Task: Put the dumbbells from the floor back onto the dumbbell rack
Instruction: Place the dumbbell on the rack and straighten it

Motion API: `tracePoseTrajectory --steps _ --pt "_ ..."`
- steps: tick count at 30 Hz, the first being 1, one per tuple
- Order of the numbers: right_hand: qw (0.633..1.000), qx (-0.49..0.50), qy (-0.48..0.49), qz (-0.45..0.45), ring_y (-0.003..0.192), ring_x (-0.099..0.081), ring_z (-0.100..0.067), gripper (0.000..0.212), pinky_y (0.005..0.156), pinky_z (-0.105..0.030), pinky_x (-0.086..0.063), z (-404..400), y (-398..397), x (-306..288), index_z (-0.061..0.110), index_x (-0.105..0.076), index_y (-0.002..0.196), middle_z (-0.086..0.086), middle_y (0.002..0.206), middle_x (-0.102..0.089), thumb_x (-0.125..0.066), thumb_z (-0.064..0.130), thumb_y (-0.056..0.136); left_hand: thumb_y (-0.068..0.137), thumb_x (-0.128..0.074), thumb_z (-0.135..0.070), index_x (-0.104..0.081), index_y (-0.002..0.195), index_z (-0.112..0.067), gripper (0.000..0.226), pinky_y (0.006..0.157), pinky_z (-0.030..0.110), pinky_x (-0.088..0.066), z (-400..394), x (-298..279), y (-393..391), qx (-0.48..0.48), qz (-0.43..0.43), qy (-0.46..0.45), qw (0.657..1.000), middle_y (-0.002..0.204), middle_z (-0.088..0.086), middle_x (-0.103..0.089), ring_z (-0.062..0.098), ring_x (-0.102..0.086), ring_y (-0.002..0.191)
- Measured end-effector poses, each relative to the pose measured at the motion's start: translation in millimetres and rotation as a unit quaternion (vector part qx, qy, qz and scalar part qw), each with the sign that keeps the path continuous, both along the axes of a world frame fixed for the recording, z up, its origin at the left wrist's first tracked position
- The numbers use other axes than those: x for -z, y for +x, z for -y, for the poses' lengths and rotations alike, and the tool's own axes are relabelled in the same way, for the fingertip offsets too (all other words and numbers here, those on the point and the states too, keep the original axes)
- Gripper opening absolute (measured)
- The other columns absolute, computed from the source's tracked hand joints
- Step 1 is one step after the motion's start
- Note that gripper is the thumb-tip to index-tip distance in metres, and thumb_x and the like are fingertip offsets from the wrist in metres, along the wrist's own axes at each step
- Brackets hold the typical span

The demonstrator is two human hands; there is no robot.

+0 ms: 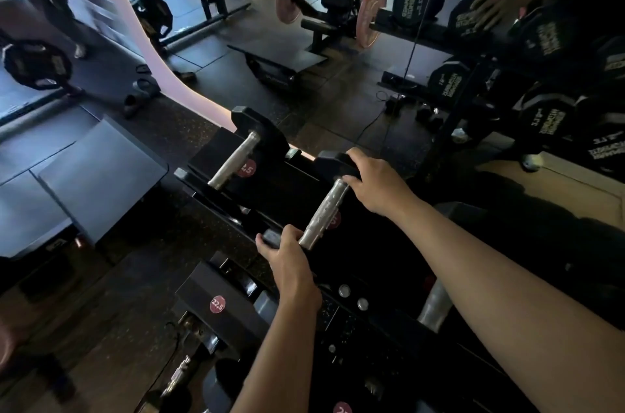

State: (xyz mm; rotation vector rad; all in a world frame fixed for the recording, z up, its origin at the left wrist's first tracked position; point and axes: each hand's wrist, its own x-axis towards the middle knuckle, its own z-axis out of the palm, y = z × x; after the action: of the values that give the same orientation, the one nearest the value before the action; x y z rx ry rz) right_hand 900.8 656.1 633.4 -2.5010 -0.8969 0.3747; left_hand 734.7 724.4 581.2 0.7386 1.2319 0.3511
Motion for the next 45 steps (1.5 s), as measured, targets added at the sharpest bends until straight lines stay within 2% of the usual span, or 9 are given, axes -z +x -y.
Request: tracePoseTrajectory --steps 6,10,20,23,26,30,33,39,45 --pt "0.999 0.008 0.021 -0.030 0.124 -0.060 -0.031 0.054 0.101 -0.043 -0.049 9.2 -5.3 -9.6 0.018 -0.046 0.145 -0.011 0.134 -0.065 -0.060 0.036 0.096 0.068 -0.075 -0.064 0.004 0.155 -0.051 0.118 0.115 0.063 -0.030 1.0 -4.1 -7.8 0.034 0.028 0.020 0.999 0.167 0.008 -0.022 0.038 -0.030 0.149" --pt "1.000 0.011 0.028 0.006 0.127 -0.058 -0.027 0.059 0.101 -0.041 -0.048 39.3 -13.1 -28.4 0.025 -0.044 0.149 -0.007 0.143 -0.058 -0.058 0.045 0.096 0.078 -0.070 -0.065 0.012 0.158 -0.038 0.118 0.119 0.061 -0.021 15.2 -8.2 -14.2 0.040 0.034 0.038 0.998 0.170 0.009 -0.010 0.035 -0.018 0.154" --pt "0.989 0.045 -0.085 0.111 0.123 -0.055 -0.034 0.058 0.098 -0.047 -0.047 161.6 -32.9 -47.7 0.026 -0.047 0.145 -0.007 0.135 -0.059 -0.056 0.050 0.094 0.082 -0.073 -0.054 -0.002 0.161 -0.031 0.109 0.117 0.050 -0.025 117.5 -32.7 -44.2 0.090 0.044 0.029 0.995 0.168 0.006 -0.018 0.030 -0.025 0.152" --pt "0.985 0.080 -0.118 0.095 0.129 -0.050 -0.036 0.067 0.102 -0.050 -0.044 188.3 -37.6 -40.7 0.026 -0.038 0.151 -0.008 0.144 -0.052 -0.057 0.053 0.093 0.069 -0.079 -0.062 -0.010 0.159 -0.037 0.117 0.116 0.053 -0.031 150.6 -33.5 -49.6 0.117 0.033 0.010 0.993 0.166 0.006 -0.025 0.031 -0.031 0.148" --pt "0.988 0.110 -0.099 0.035 0.130 -0.049 -0.038 0.066 0.100 -0.050 -0.047 205.4 -41.9 -28.3 0.024 -0.032 0.153 -0.011 0.146 -0.048 -0.058 0.045 0.096 0.055 -0.081 -0.064 -0.013 0.152 -0.055 0.119 0.106 0.063 -0.041 179.0 -35.5 -51.3 0.149 0.001 -0.035 0.988 0.160 0.004 -0.035 0.036 -0.042 0.139" --pt "0.993 0.102 -0.049 0.044 0.119 -0.056 -0.039 0.054 0.092 -0.045 -0.049 214.6 -42.5 -16.0 0.022 -0.036 0.151 -0.016 0.134 -0.053 -0.055 0.028 0.101 0.074 -0.076 -0.046 -0.013 0.149 -0.055 0.099 0.083 0.065 -0.055 189.0 -36.7 -48.4 0.132 -0.001 -0.053 0.990 0.142 0.010 -0.047 0.039 -0.055 0.117" --pt "0.995 0.081 -0.031 0.038 0.115 -0.058 -0.037 0.053 0.088 -0.040 -0.047 215.5 -38.3 -15.1 0.021 -0.038 0.152 -0.015 0.130 -0.055 -0.055 0.024 0.102 0.078 -0.071 -0.039 -0.013 0.145 -0.054 0.090 0.078 0.063 -0.057 197.0 -40.4 -46.7 0.123 -0.011 -0.059 0.991 0.123 0.014 -0.056 0.037 -0.062 0.104" --pt "0.997 0.060 -0.013 0.039 0.116 -0.058 -0.033 0.055 0.086 -0.032 -0.044 217.5 -30.8 -10.7 0.024 -0.040 0.152 -0.012 0.129 -0.058 -0.058 0.025 0.100 0.073 -0.072 -0.039 -0.018 0.137 -0.055 0.085 0.072 0.063 -0.060 199.5 -29.7 -45.6 0.126 -0.012 -0.054 0.990 0.119 0.014 -0.059 0.039 -0.067 0.099" --pt "0.997 0.075 -0.007 0.031 0.120 -0.055 -0.031 0.054 0.095 -0.042 -0.051 216.8 -34.0 -9.4 0.025 -0.037 0.152 -0.008 0.131 -0.055 -0.056 0.027 0.101 0.078 -0.072 -0.035 -0.017 0.142 -0.050 0.086 0.077 0.060 -0.059 198.0 -22.9 -43.6 0.112 -0.023 -0.047 0.992 0.115 0.012 -0.058 0.035 -0.065 0.097"
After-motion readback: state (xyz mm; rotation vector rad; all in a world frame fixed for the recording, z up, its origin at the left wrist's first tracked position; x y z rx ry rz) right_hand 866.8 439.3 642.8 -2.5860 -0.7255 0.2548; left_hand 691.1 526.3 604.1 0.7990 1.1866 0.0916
